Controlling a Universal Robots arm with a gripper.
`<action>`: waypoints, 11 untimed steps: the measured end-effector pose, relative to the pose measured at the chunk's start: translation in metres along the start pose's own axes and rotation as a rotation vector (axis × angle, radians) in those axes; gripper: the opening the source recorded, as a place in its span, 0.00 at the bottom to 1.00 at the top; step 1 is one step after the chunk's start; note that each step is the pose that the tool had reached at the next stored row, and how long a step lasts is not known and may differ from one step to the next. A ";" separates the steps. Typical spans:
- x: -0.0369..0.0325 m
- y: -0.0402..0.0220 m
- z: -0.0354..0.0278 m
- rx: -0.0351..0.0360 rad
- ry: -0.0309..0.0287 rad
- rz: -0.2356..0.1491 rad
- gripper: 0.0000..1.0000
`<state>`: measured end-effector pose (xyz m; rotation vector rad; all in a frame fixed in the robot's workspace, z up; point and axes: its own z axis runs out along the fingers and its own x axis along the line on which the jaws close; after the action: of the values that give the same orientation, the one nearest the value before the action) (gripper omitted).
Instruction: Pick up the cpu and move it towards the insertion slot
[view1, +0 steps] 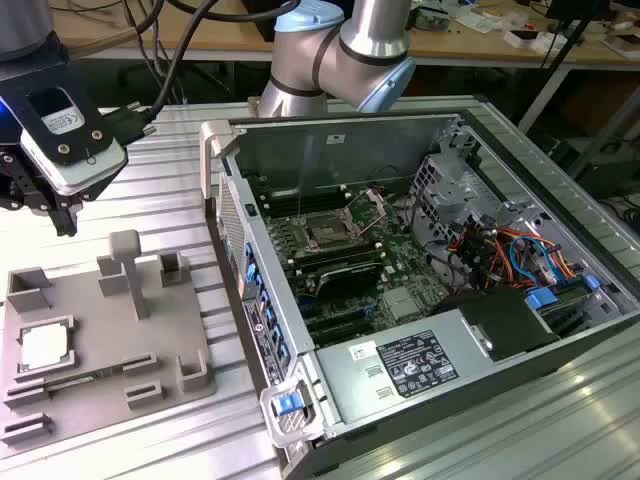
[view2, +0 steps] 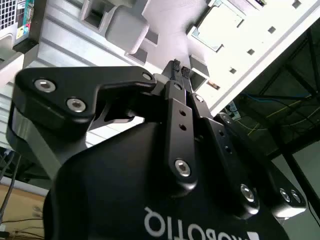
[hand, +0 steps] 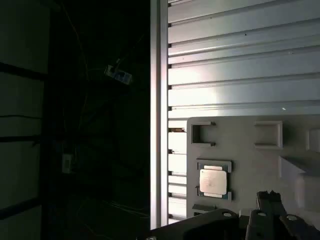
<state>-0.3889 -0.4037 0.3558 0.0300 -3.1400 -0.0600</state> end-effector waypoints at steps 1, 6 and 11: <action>0.0000 0.0000 0.0000 0.0000 0.0000 0.000 0.11; 0.0000 0.0000 0.0000 0.0000 -0.0001 0.000 0.11; 0.0001 0.0000 0.0000 0.0000 0.0000 0.000 0.11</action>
<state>-0.3890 -0.4038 0.3558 0.0301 -3.1400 -0.0600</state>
